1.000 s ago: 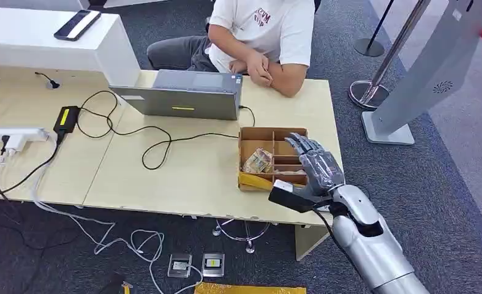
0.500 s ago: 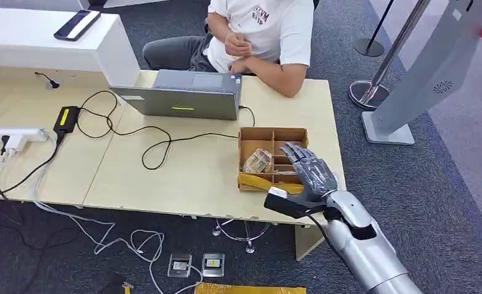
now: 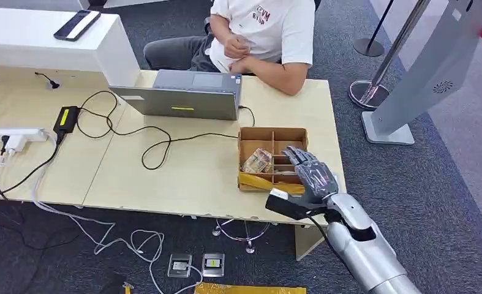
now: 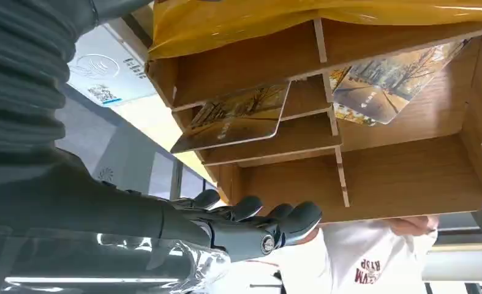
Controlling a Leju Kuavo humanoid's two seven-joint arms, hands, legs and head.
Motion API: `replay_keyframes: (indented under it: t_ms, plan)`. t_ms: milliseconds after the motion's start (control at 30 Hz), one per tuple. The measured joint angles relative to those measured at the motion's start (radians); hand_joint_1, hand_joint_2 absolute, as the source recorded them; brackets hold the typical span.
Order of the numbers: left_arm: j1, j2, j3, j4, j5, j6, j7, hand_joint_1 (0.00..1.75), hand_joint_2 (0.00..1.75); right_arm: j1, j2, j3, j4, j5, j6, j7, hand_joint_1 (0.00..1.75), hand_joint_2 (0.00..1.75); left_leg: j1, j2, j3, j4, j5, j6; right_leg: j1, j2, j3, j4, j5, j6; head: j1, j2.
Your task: Pass the card to the sensor for recognition and then transmit it.
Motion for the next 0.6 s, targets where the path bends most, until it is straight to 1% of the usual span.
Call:
replay_keyframes:
  t_ms: [600]
  plan:
    - [0.0,0.0,0.0,0.0,0.0,0.0,0.0,0.0,0.0,0.001,0.0,0.002,0.026,0.0,-0.004,0.0,0.0,1.75,0.0,0.0,0.0,0.0,0.0,0.0,0.0,0.0,0.0,0.0,0.0,0.0,0.0,0.0]
